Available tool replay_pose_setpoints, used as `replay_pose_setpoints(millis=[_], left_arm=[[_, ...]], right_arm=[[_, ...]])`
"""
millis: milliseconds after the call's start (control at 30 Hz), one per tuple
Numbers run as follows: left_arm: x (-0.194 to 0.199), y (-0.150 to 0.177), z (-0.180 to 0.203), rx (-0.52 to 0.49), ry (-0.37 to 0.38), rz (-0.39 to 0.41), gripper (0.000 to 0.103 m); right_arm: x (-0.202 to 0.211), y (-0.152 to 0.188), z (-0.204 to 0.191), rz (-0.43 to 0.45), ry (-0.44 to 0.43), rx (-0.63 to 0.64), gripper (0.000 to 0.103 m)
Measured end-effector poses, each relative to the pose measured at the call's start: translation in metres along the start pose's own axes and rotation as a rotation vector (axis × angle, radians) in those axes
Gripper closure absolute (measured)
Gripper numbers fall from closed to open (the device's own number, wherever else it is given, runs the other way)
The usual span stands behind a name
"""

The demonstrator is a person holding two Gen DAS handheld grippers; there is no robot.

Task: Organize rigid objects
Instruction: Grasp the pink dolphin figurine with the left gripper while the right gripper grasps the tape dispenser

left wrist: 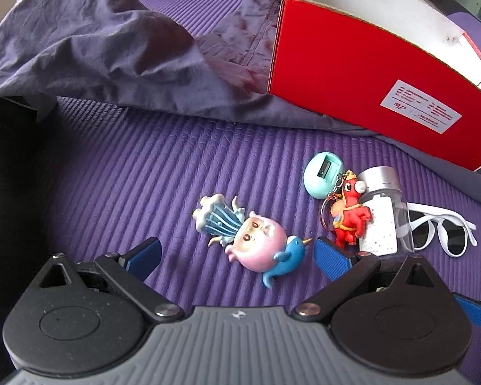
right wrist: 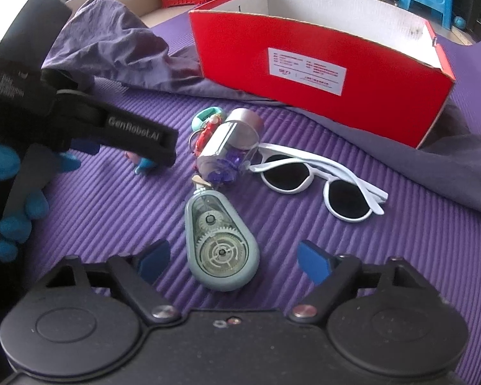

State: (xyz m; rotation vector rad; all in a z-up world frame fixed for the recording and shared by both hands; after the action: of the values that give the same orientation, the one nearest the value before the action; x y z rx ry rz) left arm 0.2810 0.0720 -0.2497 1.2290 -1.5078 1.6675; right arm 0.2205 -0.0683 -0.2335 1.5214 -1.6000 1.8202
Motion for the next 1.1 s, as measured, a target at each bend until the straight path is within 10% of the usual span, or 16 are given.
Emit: replay_pose_setpoints(millis=[533, 1100], left_arm=[[-0.006, 0.001, -0.003, -0.002, -0.016, 0.003, 0.004], [0.007, 0.002, 0.01, -0.068, 0.005, 0.046, 0.042]], right_arm=[[-0.017, 0.003, -0.008, -0.032, 0.046, 0.083, 0.03], [-0.015, 0.0, -0.015, -0.053, 0.064, 0.091, 0.051]])
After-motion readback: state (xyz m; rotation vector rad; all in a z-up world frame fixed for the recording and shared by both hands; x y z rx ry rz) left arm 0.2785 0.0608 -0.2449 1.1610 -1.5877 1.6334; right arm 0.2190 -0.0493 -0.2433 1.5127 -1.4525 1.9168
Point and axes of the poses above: each gripper's, at about its wrist camera, not at the fingertips, and x roughly against the way its jaws point, z to its right, y to its underside, the point moved 9 cm from there along -x, roughly the way its jaws point, and after that the axes turned 6 degrees about -y, right-handed, at the moved point
